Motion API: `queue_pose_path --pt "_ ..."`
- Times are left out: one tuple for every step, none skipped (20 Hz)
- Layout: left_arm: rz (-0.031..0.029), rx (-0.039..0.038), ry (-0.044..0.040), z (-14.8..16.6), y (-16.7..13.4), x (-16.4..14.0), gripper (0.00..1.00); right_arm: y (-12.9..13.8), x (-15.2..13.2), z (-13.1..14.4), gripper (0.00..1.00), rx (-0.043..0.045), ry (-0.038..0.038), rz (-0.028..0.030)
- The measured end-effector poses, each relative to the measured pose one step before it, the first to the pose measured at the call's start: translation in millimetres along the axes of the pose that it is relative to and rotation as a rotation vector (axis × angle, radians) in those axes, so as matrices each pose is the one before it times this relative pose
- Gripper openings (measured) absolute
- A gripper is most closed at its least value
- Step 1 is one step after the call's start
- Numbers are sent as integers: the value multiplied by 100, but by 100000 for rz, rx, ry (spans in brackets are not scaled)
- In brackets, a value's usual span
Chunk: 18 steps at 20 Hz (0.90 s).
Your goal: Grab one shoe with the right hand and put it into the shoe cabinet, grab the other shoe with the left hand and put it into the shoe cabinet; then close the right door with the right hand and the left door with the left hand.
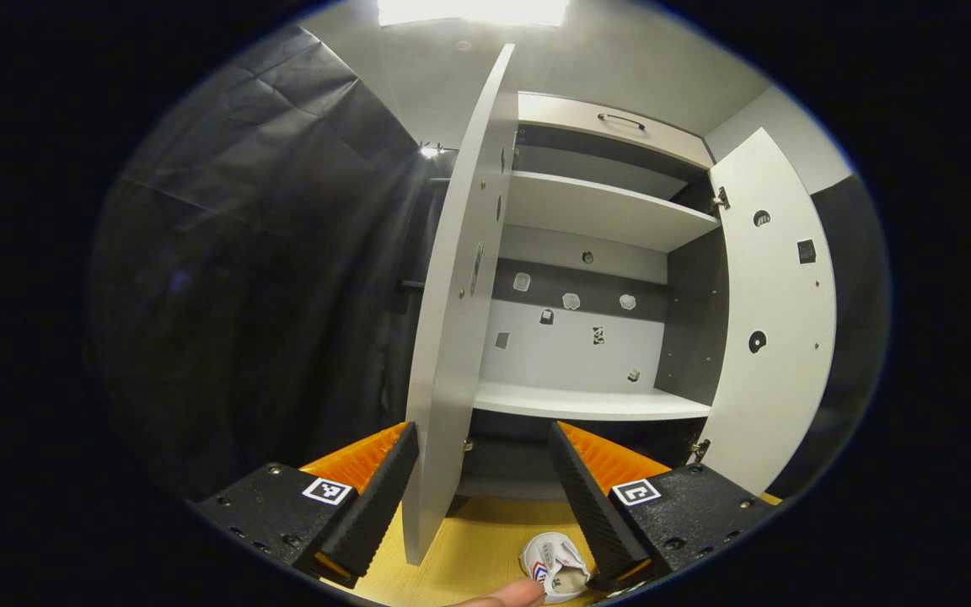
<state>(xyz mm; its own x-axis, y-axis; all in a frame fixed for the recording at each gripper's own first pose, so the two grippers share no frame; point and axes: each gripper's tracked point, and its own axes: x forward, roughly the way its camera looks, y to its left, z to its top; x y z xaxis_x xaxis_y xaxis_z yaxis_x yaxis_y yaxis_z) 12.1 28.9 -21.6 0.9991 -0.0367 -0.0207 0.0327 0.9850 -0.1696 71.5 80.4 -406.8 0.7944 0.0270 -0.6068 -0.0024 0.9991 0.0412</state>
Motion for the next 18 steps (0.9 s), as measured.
queue_pose_path --pt "-229 103 351 -151 -22 19 96 -97 -234 -102 1 -2086 -627 -173" --pt "-301 460 396 -36 -16 -65 96 -167 -254 393 1 -1315 -2873 -215" --pt "-419 331 -33 47 -55 -92 96 -395 -365 501 1 -597 -3250 -206" --pt "-481 26 -346 136 -69 -45 96 -429 -523 726 1 94 -3471 -356" --pt "-183 -190 -299 74 14 -60 96 -166 -507 522 0 -98 -2670 302" --pt "-113 -287 -65 -6 -29 -29 96 -24 -647 563 1 -499 -2022 1135" --pt "-218 -140 121 -57 -101 -75 96 -70 -695 744 1 -300 -2103 933" --pt "-412 0 255 -53 -137 -16 96 146 -803 865 1 -384 -2135 1569" --pt "-397 -91 332 -89 -73 -107 96 202 -749 894 1 -992 -2628 1371" --pt "-160 -225 62 15 -38 -122 96 154 -811 1206 1 -1755 -2729 1061" --pt "-263 -211 115 -35 -23 -25 96 301 -869 1226 1 -1875 -2838 950" --pt "-234 -103 417 -217 -14 -117 96 220 -833 1448 1 -1786 -2675 589" --pt "-222 -5 315 -87 6 -97 96 249 -703 1290 1 -864 -2325 859" --pt "-441 -33 296 -57 -5 -109 96 306 -677 1381 1 -346 -1734 935" --pt "-431 48 487 -90 -18 -80 96 202 -573 1328 1 199 -1692 1113" --pt "-471 208 361 -126 -17 -46 96 280 -601 1671 1 321 -1873 1261" --pt "-503 327 168 -112 -71 -38 96 339 -540 1520 1 -617 -1969 1151" --pt "-399 567 132 -34 -10 -55 96 252 -472 1675 1 -883 -1982 977"
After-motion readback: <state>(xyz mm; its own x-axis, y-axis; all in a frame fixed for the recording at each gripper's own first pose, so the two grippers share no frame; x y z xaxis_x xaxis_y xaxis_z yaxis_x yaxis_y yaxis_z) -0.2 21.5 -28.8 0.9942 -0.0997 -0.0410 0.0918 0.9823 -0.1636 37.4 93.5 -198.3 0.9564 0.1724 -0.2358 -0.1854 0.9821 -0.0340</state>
